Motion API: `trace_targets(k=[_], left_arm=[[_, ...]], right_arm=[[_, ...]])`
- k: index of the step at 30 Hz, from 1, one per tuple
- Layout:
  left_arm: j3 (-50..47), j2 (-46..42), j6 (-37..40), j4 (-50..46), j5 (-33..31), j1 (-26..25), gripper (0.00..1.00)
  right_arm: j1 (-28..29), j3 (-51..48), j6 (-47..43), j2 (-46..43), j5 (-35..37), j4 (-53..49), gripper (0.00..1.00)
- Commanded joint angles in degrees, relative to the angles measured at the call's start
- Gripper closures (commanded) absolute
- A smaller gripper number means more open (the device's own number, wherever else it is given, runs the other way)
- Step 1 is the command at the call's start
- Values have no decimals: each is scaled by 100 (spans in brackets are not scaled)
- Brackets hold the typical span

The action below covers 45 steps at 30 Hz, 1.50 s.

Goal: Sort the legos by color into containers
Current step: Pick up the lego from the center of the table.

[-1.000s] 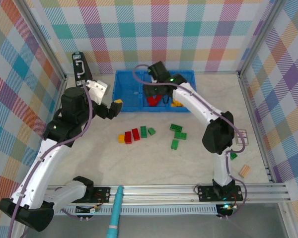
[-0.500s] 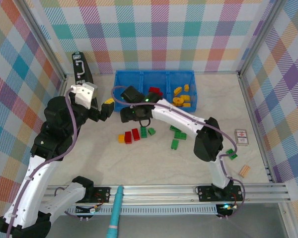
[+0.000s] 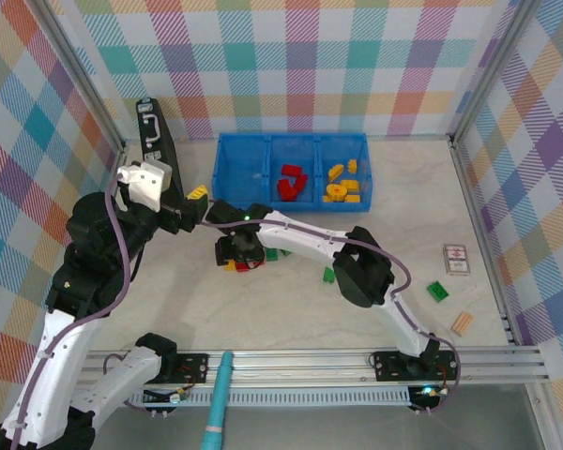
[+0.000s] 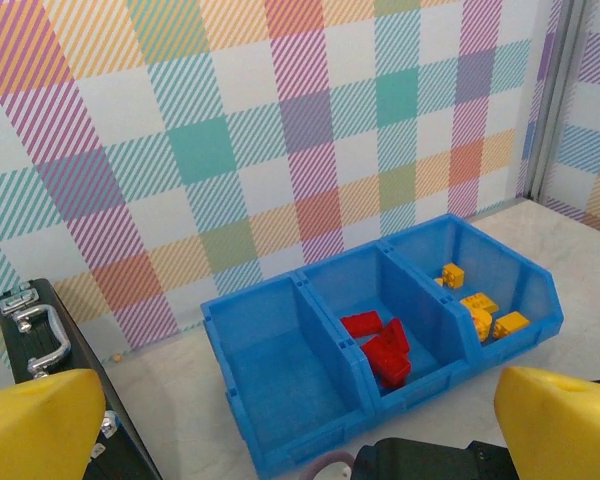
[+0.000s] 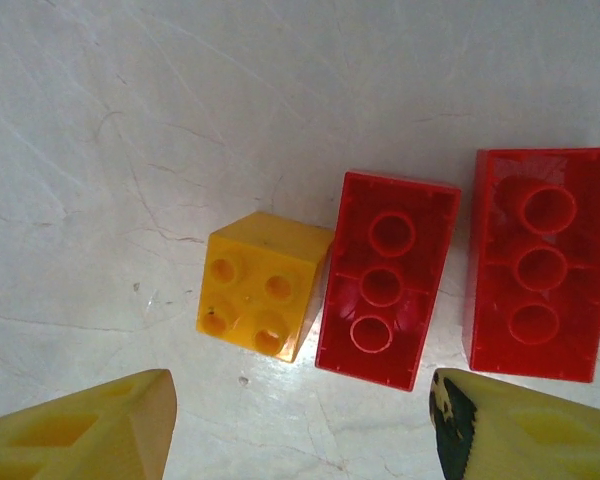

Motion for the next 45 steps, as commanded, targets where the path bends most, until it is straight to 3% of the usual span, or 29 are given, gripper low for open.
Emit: trace_targets(k=[1,24,36,45], left_arm=[[117,-65,-51,78,-62,67,0],[141,9,-20,35,-124,67,0],[140,44,-1,44,-145,68,0],[151,117,7,31,-150,69,0]], right_arm=[[44,323,23,187,-155,-39,32],[90,1283,-337,1022,-310,-528,44],[76,1655,-526,1341,-186,-857,62],[24,1624,-781,1332,31,-1027,69]])
